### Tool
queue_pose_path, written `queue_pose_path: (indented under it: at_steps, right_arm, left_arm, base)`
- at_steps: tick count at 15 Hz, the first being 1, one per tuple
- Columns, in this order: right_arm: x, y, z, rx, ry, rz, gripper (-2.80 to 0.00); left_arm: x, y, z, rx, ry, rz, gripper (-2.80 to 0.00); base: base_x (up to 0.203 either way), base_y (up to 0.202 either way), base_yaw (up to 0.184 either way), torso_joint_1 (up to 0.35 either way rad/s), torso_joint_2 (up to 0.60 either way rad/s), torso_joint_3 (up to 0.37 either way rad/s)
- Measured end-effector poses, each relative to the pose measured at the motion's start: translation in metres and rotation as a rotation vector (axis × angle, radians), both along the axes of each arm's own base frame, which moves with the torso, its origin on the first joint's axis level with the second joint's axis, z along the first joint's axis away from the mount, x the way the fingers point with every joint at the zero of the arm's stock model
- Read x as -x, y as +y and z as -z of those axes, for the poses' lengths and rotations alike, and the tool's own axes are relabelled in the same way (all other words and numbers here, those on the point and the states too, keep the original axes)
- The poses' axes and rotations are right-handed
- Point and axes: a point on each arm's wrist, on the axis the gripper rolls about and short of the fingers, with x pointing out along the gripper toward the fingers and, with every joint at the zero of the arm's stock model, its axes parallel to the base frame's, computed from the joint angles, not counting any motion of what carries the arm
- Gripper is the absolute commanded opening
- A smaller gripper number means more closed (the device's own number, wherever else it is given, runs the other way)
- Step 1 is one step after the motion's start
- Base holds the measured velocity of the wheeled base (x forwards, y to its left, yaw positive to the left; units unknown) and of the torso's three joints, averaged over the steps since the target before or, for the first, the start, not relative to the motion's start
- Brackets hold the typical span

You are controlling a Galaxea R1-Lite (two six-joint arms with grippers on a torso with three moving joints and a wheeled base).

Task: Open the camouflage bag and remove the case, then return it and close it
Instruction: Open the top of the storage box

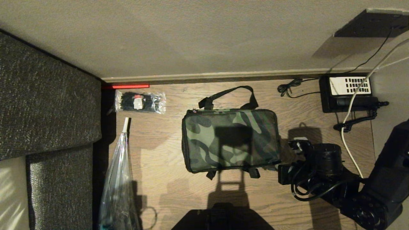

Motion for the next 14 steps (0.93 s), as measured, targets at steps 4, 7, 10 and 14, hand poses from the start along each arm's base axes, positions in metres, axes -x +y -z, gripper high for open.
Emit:
queue_pose_path:
  at_steps: [4, 7, 10, 14]
  right_arm:
    - [-0.003, 0.000, 0.004, 0.053, 0.003, -0.022, -2.80]
    - [-0.006, 0.001, 0.006, 0.058, 0.003, -0.023, -2.80]
    - [-0.010, 0.000, 0.004, 0.057, -0.010, -0.018, -2.80]
    - [-0.011, -0.001, 0.003, 0.052, -0.019, -0.020, 0.00]
  left_arm:
    - [0.000, 0.000, 0.000, 0.000, -0.003, -0.001, -2.80]
    - [0.000, 0.000, 0.000, 0.000, -0.005, 0.001, -2.80]
    - [0.001, 0.000, 0.000, 0.000, -0.010, 0.000, -2.80]
    - [0.001, 0.000, 0.000, 0.000, -0.012, 0.000, -2.80]
  base:
    - [0.000, 0.000, 0.000, 0.000, 0.00, 0.000]
    - [0.000, 0.000, 0.000, 0.000, 0.00, 0.000]
    - [0.000, 0.000, 0.000, 0.000, 0.00, 0.000]
    - [0.000, 0.000, 0.000, 0.000, 0.00, 0.000]
